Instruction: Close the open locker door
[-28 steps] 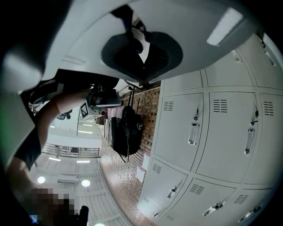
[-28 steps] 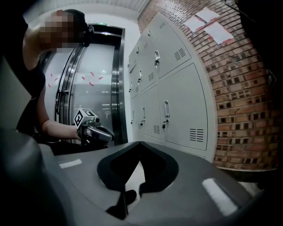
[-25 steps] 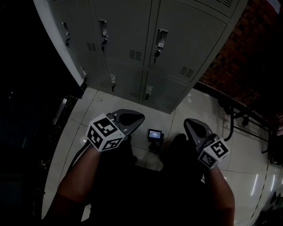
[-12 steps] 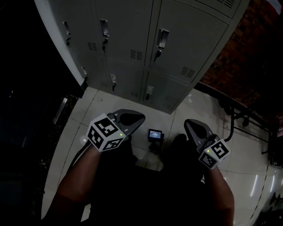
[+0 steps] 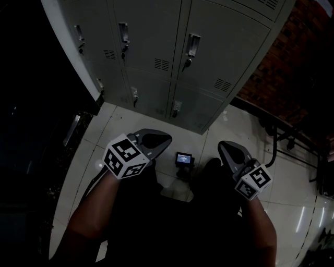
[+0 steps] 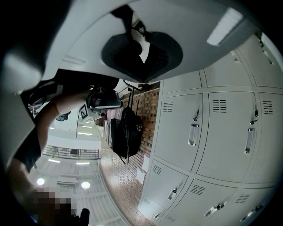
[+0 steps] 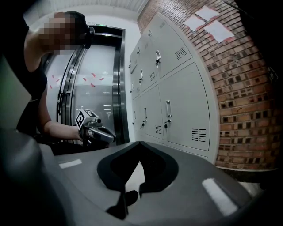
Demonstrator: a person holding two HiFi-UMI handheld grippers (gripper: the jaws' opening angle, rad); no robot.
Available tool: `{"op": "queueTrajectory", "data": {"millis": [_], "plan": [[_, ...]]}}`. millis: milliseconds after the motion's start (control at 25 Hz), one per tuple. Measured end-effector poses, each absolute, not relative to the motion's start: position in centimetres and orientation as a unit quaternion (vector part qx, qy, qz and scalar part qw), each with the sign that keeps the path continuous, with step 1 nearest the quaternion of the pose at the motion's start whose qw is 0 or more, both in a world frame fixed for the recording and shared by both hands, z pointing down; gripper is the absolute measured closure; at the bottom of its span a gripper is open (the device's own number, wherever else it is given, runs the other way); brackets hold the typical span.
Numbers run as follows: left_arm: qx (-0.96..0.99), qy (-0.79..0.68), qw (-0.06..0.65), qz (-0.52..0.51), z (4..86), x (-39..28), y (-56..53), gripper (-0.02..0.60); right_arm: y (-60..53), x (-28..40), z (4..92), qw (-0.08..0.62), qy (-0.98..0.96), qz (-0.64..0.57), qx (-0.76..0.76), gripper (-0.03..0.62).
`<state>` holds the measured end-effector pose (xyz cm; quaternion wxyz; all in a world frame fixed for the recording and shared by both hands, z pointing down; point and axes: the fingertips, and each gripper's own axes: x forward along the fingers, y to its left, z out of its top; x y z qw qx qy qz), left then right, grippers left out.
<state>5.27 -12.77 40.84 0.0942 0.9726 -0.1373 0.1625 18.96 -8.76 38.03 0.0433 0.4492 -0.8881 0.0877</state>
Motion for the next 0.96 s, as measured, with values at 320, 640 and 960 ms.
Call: {"op": "queueTrajectory", "data": {"millis": [320,640,960], "plan": [[0.972,-0.138,0.094,0.163,40.86,5.24,-12.82,0.569,-8.88,18.79,37.82,0.037,-0.889,0.09,0.447,0.592],[0.972,-0.138,0.093,0.165,40.83,5.23,-12.75,0.569,-8.82,18.84,37.97,0.043,-0.889,0.09,0.447,0.592],[0.972,-0.138,0.093,0.168,40.91,5.29,-12.86,0.569,-8.96,18.88,38.1,0.044,-0.889,0.094,0.447,0.592]]}}
